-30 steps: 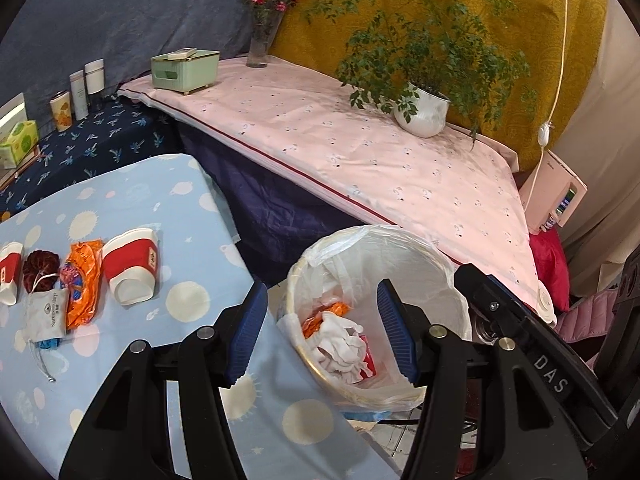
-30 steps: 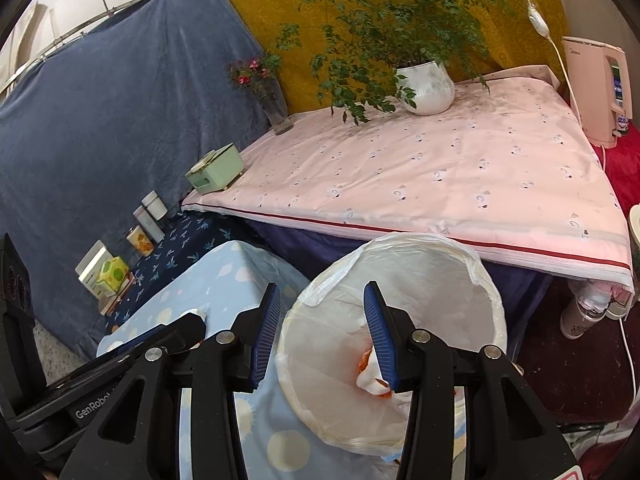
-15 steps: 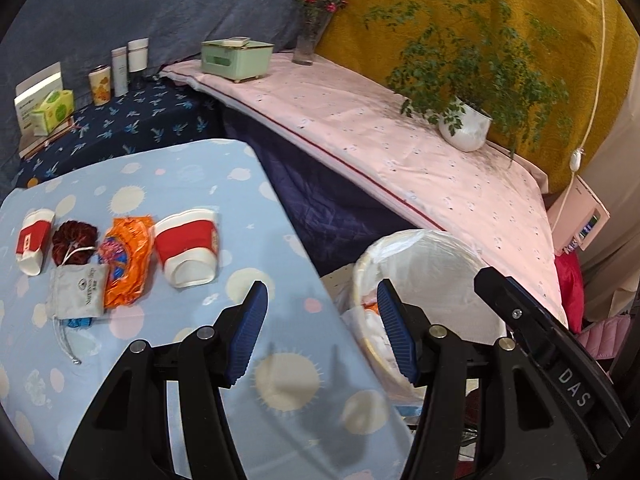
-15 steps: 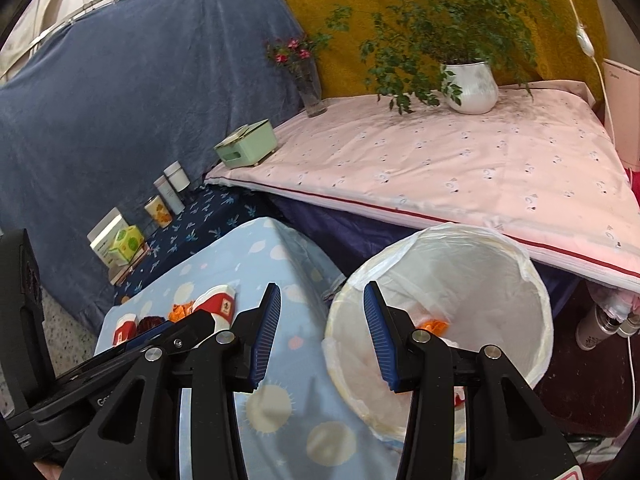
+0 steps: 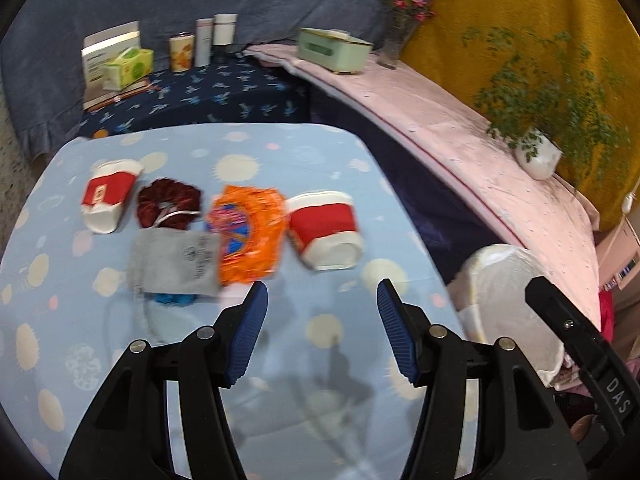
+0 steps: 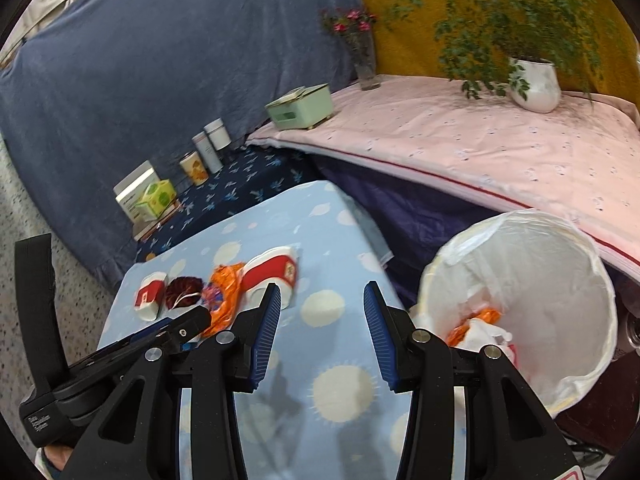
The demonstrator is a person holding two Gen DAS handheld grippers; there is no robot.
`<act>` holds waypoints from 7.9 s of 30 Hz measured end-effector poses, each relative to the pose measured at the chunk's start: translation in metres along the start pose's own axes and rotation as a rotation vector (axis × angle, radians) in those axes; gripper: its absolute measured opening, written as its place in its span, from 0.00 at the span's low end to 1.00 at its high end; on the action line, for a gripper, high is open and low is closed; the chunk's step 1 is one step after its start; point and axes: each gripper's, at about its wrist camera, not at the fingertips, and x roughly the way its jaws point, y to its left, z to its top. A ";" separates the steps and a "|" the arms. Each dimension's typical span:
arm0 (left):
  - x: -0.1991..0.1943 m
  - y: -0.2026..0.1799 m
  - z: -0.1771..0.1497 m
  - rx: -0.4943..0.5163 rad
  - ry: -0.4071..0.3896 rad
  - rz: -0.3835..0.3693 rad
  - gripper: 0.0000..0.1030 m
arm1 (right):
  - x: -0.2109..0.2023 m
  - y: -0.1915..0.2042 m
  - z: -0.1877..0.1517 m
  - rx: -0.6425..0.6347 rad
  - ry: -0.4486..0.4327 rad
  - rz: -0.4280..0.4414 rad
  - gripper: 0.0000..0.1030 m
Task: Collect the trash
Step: 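Move both open tools away from the bin toward the table, then grasp the blue tape measure with the left tool while the right tool grasps the grey mask, then carry tape measure and mask over the bin and release both, then move both open tools back over the cups and wrapper on the table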
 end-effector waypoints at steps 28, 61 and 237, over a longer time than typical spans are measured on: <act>0.001 0.199 -0.010 -0.203 0.026 0.209 0.52 | 0.162 0.167 -0.055 -0.131 0.316 0.171 0.42; 0.027 0.113 -0.023 -0.074 0.076 0.022 0.59 | 0.105 0.079 -0.045 -0.040 0.242 0.093 0.14; 0.088 0.097 0.022 -0.228 0.138 0.101 0.67 | 0.142 0.052 0.009 -0.007 0.181 0.002 0.57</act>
